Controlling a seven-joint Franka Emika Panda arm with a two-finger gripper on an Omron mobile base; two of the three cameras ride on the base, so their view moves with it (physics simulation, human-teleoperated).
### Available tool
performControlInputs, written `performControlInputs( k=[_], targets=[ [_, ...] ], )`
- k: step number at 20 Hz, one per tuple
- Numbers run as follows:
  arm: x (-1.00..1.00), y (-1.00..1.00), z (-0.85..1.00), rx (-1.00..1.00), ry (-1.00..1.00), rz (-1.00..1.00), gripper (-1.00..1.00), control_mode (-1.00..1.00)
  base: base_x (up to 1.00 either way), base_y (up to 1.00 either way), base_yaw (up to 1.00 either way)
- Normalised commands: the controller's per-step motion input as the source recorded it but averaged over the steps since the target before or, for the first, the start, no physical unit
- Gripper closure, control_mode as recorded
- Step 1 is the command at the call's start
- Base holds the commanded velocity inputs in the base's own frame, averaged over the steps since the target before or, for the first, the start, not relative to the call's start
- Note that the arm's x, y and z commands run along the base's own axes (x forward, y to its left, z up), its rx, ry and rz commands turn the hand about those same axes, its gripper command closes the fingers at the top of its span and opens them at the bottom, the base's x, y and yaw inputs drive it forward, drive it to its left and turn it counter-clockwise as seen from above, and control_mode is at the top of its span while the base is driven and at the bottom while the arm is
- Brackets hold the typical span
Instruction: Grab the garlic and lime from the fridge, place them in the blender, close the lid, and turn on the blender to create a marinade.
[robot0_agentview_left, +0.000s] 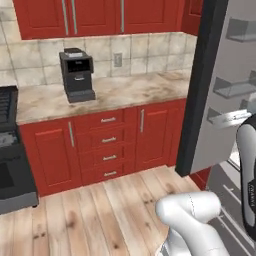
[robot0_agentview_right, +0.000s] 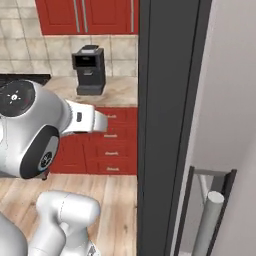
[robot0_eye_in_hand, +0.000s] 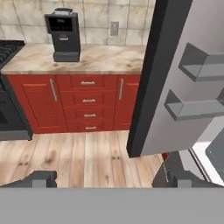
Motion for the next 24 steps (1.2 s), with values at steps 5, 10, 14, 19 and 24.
performControlInputs(
  k=[5,10,14,19,24],
  targets=[
    [0.00,0.00,0.00,0.00,0.00,0.00,-1.00,1.00,0.07,0.00,-0.65],
    [0.00,0.00,0.00,0.00,0.00,0.00,-1.00,1.00,0.15,0.04,-0.64],
    [0.00,0.00,0.00,0.00,0.00,0.00,-1.00,1.00,0.96,0.29,-0.52],
    [0.00,0.00,0.00,0.00,0.00,0.00,-1.00,1.00,0.47,-0.04,-0.39],
    [0.00,0.00,0.00,0.00,0.00,0.00,-1.00,1.00,0.06,-0.12,-0.48]
  ],
)
